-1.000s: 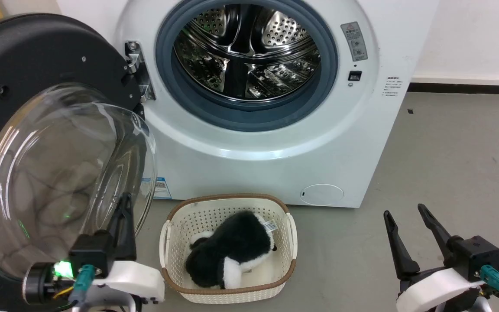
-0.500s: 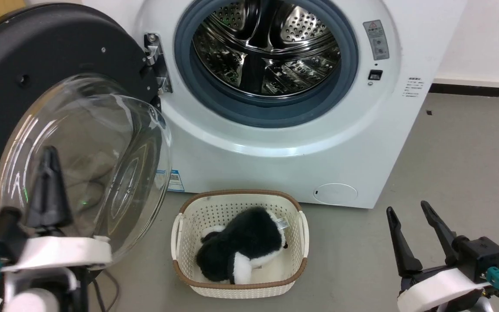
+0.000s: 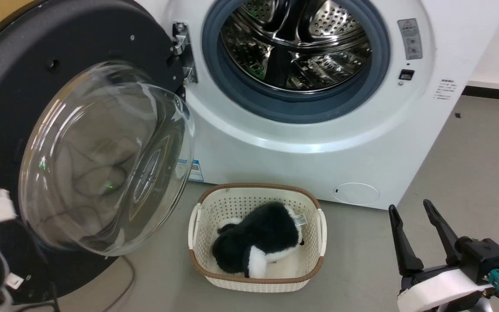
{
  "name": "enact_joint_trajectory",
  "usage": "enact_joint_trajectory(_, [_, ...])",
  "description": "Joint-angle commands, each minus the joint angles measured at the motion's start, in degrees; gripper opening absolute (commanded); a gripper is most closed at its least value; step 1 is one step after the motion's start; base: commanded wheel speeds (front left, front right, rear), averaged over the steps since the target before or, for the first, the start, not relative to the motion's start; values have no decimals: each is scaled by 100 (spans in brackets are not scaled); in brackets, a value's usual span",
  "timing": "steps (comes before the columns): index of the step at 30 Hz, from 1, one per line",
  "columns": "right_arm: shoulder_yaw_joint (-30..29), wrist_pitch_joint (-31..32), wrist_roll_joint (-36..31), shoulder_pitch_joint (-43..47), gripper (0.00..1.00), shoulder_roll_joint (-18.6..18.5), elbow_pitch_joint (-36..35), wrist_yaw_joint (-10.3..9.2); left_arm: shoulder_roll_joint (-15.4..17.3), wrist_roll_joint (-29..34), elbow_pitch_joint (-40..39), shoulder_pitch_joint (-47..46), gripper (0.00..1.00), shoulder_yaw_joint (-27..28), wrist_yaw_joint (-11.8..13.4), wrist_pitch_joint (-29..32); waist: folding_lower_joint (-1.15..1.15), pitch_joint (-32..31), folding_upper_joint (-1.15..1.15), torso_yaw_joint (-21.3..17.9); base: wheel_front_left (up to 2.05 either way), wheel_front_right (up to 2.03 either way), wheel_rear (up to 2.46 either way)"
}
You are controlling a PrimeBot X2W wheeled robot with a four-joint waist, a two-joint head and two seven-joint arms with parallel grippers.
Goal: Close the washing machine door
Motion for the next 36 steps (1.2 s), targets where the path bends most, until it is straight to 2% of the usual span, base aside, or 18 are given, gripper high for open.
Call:
enact_joint_trajectory(1, [8,-62,79,-24,100,13,-2,2,77,-149,-3,-143,0,102,38,31,-1,31,0,50,0,0,0])
enact_joint_trajectory(11, [1,-181,196,-68,100,16,-10,2,545,-1098,681,-487,0,822,245,477,-1,140,0,314,0,0,0])
enact_joint_trajectory(16, [-2,-241,242,-87,100,17,-1,3,615,-1994,1177,-393,0,1036,277,1242,-1,181,0,421,0,0,0])
enact_joint_trajectory(22, [18,-312,300,-114,100,18,15,3,634,-2643,1597,-119,0,1345,95,1815,-1,210,0,500,0,0,0])
enact_joint_trajectory(30, [26,-408,379,-115,100,20,14,3,499,-3424,1923,264,0,1274,-465,2695,-1,239,0,611,0,0,0])
enact_joint_trajectory(36, [53,-479,448,-99,100,21,-6,3,382,-4146,1848,475,0,1247,-592,3376,-1,256,0,719,0,0,0])
